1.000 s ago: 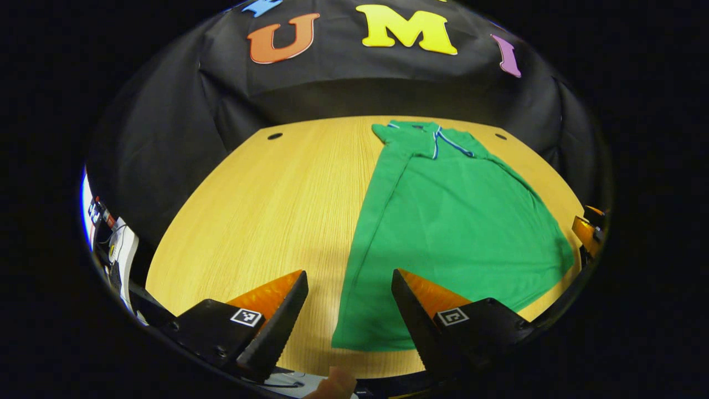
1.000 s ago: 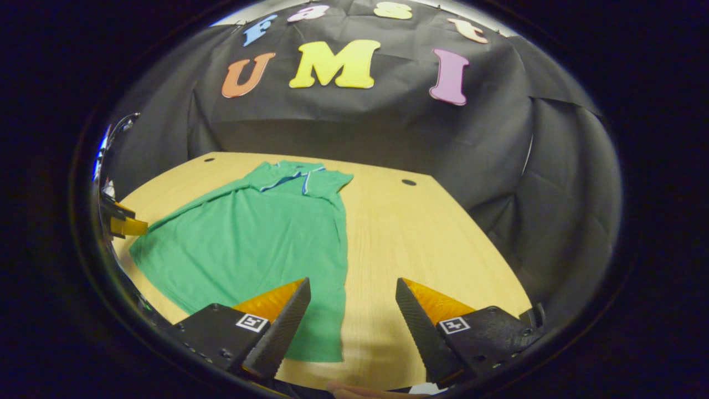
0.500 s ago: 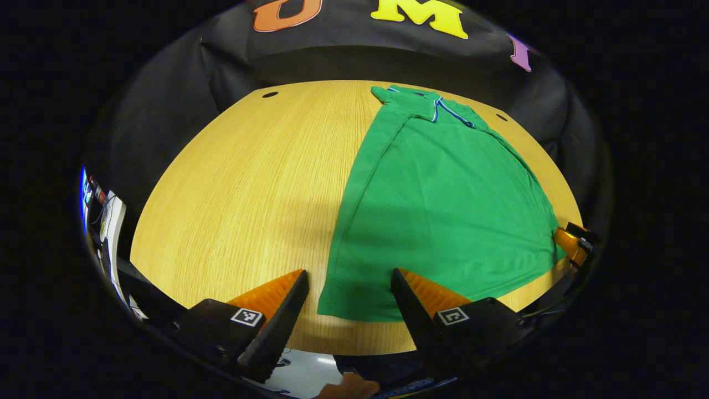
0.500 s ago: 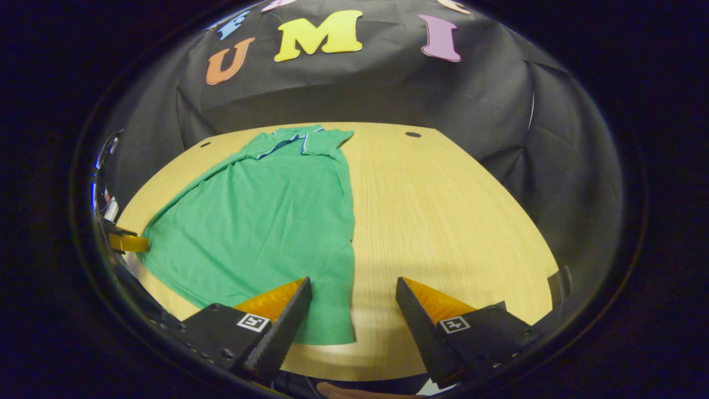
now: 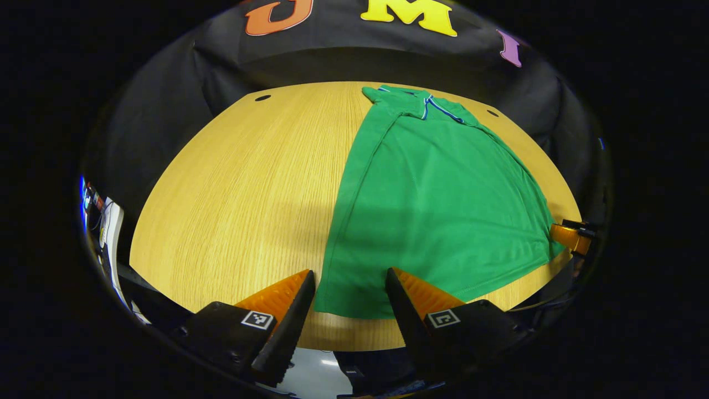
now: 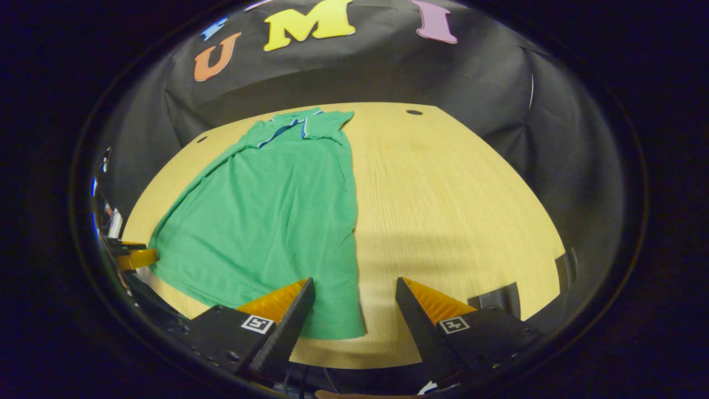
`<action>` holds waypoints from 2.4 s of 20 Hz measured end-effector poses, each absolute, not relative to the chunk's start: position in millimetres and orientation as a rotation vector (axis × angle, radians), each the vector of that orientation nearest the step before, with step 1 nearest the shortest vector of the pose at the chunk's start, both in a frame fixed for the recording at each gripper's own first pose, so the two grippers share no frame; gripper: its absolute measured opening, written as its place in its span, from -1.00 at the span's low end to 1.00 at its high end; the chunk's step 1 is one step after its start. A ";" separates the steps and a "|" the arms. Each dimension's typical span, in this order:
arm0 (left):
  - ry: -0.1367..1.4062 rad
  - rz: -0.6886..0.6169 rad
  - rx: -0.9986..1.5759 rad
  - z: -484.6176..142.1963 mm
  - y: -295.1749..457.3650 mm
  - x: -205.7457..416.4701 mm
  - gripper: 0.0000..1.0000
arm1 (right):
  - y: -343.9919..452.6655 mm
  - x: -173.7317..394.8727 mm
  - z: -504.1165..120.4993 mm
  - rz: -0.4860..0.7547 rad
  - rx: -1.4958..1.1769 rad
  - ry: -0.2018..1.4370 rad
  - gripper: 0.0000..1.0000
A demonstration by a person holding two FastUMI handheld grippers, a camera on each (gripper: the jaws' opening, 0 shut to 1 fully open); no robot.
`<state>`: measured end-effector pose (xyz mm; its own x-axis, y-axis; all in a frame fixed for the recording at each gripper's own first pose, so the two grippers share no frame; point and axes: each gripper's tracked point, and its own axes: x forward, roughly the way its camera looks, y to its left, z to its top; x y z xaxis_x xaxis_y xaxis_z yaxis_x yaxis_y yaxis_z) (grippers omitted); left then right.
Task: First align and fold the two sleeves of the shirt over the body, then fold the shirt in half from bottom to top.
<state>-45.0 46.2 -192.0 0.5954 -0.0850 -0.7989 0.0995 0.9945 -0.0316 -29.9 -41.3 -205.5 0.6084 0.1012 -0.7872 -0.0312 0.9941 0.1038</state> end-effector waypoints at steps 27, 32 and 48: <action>0.537 -0.165 -0.028 -148.7 32.8 -27.8 -0.92 | -8.7 -29.5 -187.3 0.259 0.142 0.844 -0.94; 0.344 -0.172 0.075 -95.8 24.5 -19.4 -0.92 | 0.3 -25.7 -157.0 0.288 0.115 0.756 -0.94; 0.085 -0.129 -0.029 2.4 18.0 105.4 -0.93 | 10.3 112.8 -51.0 0.317 0.172 0.561 -0.94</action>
<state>105.4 18.0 2.4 0.9881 -0.1300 -0.0824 0.1275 0.9912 -0.0346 112.8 10.3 -51.0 0.7997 0.3407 -0.4943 -0.2476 0.9373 0.2454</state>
